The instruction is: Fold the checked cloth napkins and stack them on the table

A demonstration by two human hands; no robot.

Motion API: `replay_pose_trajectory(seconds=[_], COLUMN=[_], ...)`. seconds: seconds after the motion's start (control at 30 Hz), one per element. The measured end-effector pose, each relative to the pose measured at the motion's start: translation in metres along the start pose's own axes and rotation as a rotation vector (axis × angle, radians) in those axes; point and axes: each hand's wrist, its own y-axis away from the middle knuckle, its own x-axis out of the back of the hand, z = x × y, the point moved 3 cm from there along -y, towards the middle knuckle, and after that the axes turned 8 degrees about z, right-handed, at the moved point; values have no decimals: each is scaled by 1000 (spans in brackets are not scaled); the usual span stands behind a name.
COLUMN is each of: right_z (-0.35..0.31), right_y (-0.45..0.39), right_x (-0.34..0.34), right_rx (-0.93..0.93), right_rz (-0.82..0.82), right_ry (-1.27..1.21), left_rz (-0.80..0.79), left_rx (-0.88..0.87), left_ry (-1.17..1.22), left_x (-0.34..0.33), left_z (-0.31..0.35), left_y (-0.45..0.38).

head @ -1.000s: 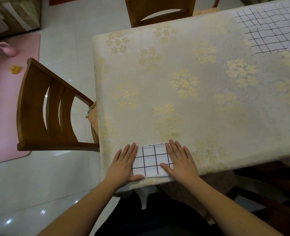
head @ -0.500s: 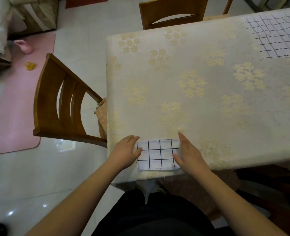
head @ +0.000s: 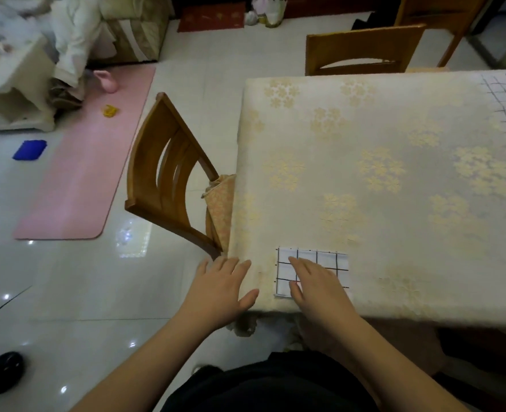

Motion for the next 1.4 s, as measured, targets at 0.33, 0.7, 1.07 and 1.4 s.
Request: replay_pose_trajectory(seconds=[0.33,0.7,1.07,1.4], right_z=[-143,-343,-395,-420], right_y=[-3,-7,-60,-176], right_x=[-9,-46,-49,-16], right_rx=[124,315,341,313], right_rz=[-152,-53,-39,-57], right_ry=[126,307,218,32], left_rz=[83,177,154,154], left_rx=[78,264,312,350], left_ry=[131,70,170,124], left_x=[22,8,3,57], left_z=[-114,-271,-324,-393], left_y=[81,182,157,58])
